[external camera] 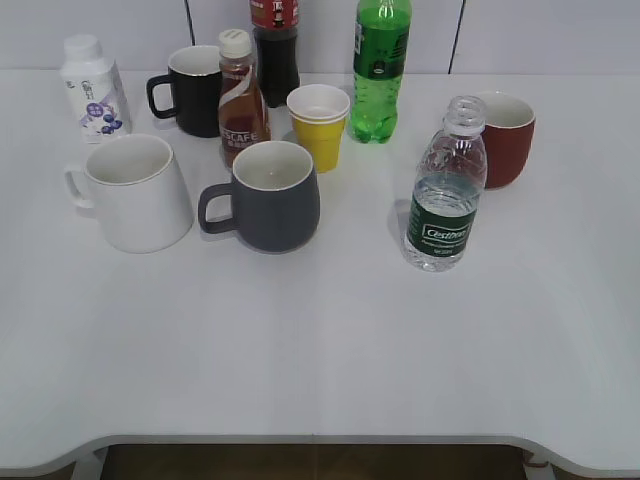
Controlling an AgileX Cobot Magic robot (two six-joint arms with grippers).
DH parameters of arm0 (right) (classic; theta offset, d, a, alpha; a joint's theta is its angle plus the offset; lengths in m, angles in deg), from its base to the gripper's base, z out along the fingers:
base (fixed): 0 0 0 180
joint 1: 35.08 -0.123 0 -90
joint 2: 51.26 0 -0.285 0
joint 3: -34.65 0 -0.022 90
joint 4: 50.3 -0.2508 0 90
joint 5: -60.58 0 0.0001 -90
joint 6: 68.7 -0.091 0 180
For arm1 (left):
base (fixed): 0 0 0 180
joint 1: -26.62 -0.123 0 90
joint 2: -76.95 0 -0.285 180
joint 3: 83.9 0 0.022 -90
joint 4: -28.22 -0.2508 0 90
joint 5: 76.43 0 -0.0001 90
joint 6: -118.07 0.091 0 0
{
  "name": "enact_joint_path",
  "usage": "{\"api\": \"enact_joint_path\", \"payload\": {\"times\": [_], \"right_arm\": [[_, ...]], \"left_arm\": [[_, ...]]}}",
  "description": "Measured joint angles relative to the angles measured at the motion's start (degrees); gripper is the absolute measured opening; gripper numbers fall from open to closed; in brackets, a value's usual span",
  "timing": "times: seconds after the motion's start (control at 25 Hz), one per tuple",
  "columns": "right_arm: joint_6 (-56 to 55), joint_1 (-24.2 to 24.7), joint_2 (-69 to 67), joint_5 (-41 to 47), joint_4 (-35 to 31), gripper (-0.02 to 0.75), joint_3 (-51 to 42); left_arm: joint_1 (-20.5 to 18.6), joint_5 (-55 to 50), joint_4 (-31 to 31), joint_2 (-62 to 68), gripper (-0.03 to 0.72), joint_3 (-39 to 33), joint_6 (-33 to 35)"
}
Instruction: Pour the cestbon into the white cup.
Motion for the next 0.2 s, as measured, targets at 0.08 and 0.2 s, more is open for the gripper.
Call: {"api": "enact_joint_path", "payload": {"times": [0.08,0.2], "right_arm": [[0.0,0.0,0.0,0.0,0.0,0.575,0.0],[0.0,0.0,0.0,0.0,0.0,0.575,0.0]], "left_arm": [[0.0,0.0,0.0,0.0,0.476,0.0,0.0],[0.0,0.0,0.0,0.0,0.472,0.0,0.0]]}}
